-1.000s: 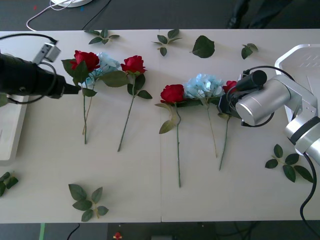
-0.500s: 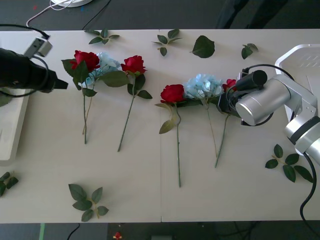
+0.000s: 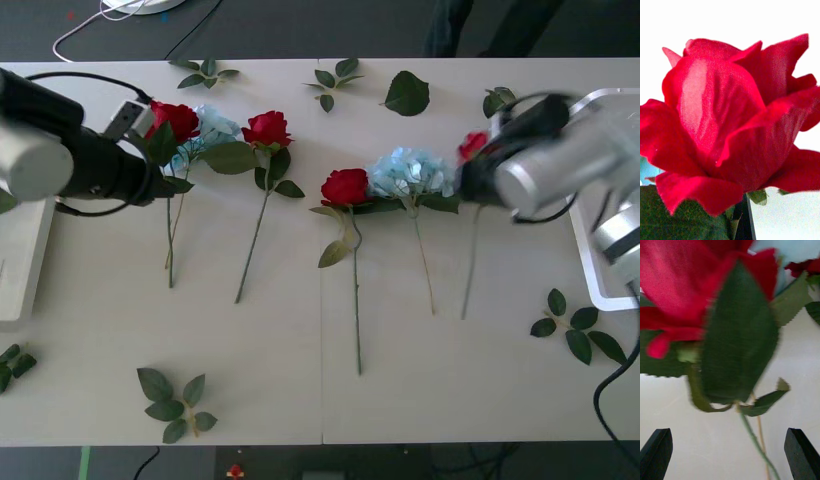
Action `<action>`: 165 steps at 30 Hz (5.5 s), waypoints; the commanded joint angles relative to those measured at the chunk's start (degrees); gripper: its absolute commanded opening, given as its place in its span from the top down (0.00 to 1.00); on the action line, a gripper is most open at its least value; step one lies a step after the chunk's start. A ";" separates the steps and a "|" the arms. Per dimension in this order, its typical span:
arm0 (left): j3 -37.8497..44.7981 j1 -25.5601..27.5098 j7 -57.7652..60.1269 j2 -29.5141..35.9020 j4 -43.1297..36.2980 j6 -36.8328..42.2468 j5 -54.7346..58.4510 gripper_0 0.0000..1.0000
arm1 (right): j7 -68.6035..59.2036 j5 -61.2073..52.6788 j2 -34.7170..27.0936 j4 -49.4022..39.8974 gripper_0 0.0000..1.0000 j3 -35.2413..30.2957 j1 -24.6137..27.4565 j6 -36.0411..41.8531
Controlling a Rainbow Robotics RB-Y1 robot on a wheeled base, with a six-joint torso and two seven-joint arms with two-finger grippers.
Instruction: Place the red flowers into the right box and the blue flowers into the left box. If a person shows an open palm, hand one flower to the person first, then continue sorting.
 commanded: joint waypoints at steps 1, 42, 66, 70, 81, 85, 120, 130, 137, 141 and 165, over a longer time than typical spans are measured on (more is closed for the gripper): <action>0.85 2.56 9.83 -1.41 -2.13 0.50 -4.37 0.14 | 5.90 -0.35 -7.02 -8.62 1.00 -9.25 1.22 6.53; 1.38 4.32 13.78 -12.40 7.71 -6.27 -17.99 1.00 | 37.45 21.54 -10.71 14.15 1.00 -29.38 6.76 -17.91; 2.78 4.32 14.66 -11.78 7.54 -6.27 -19.04 1.00 | 37.62 12.22 -12.46 12.91 0.00 -29.21 7.64 -20.19; 4.63 4.32 14.66 -11.52 6.66 -6.27 -19.04 1.00 | 37.36 3.25 -14.75 5.80 0.00 -29.91 10.45 -14.04; 12.63 4.41 14.40 -10.47 3.49 -1.79 -17.99 1.00 | 32.00 -16.43 -16.95 -25.32 0.00 -38.79 24.25 7.76; 12.63 4.41 14.40 -10.38 3.49 -1.35 -17.99 1.00 | 25.06 -21.44 -16.95 -34.28 0.00 -37.91 27.50 9.78; 33.46 4.41 12.46 -4.75 -8.72 12.89 -7.70 1.00 | -0.17 -2.11 -3.06 -14.33 0.00 12.10 1.05 -9.12; 33.72 4.50 11.50 -3.79 -8.63 12.89 -8.41 0.16 | -1.22 -1.58 -4.73 -10.82 0.00 17.64 0.52 -13.33; 33.72 4.76 7.28 -3.70 -8.63 12.89 -8.50 0.00 | -1.93 -1.58 -3.85 -4.22 0.00 22.12 -2.20 -19.75; 33.72 5.11 6.05 -3.43 -8.63 12.89 -7.97 0.00 | -1.58 -1.40 -2.80 -1.32 0.00 22.30 -2.82 -21.33; 36.10 4.23 4.64 -2.03 -8.63 13.33 -5.42 0.00 | -1.93 -1.67 -2.71 -1.24 1.00 22.47 -2.82 -22.21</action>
